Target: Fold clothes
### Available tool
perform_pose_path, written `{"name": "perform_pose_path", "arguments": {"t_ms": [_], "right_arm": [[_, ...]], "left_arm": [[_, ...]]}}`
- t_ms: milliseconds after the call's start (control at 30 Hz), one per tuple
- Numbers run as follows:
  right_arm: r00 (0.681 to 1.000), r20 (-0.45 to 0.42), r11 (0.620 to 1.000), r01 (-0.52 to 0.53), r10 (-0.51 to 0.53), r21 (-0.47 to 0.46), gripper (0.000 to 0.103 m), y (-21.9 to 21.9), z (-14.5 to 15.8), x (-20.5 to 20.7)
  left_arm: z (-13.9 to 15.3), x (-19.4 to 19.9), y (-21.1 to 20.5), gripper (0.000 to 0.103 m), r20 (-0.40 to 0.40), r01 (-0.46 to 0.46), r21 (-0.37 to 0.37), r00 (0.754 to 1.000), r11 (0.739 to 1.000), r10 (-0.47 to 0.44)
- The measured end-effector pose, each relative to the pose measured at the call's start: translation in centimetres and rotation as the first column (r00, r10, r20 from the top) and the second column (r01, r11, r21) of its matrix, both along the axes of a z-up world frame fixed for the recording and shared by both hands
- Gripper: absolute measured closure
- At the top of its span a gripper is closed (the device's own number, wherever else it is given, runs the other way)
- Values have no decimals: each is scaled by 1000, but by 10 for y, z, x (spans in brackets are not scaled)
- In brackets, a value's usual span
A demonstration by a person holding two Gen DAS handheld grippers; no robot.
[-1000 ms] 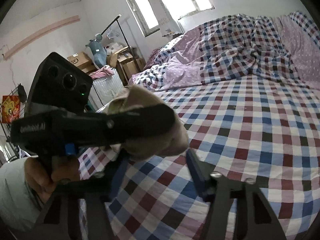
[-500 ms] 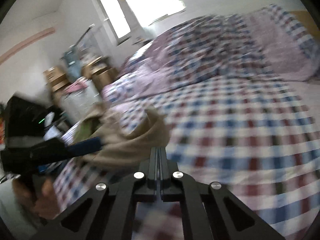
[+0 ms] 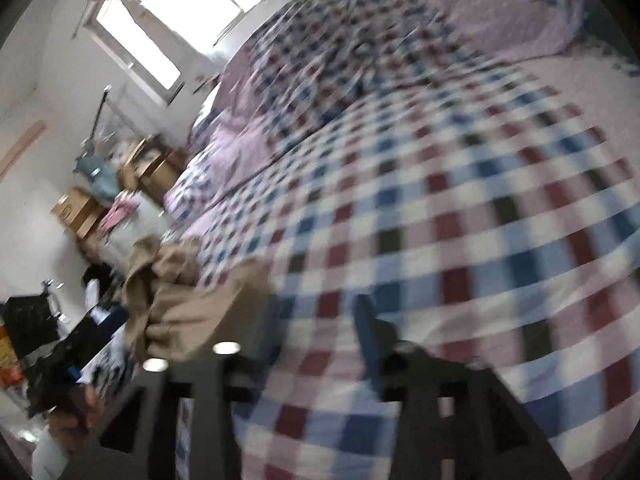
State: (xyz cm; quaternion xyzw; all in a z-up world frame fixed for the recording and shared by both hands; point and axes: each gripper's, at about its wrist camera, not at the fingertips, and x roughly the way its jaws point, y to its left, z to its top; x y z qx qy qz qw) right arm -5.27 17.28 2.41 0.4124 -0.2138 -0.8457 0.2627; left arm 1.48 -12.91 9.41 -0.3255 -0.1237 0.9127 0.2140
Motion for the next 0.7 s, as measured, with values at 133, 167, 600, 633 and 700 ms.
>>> {"name": "perform_pose_path", "arguments": {"t_ms": [133,167,600,633,700], "right_arm": [[999,-12,999,-34,35,33,39,-16,2,5],[999,-8,999,-32,32,31,36,-18,3,5],[991,103,996,-77,82,-45,32,-60,-14,-14],[991,95,995,-86,91,-49,33,-63,-14,-14],[991,86,994,-103,105,-31,45,-69,-14,-13]], "left_arm": [[-2,-3,10,27,12,-12,-87,1000,996,14],[-1,-4,11,27,9,-24,-111,1000,994,25],[4,1,-69,27,35,-316,-304,939,899,342],[0,0,-72,27,53,-317,-314,935,895,350],[-11,-2,-72,27,85,-302,-348,933,888,351]]}}
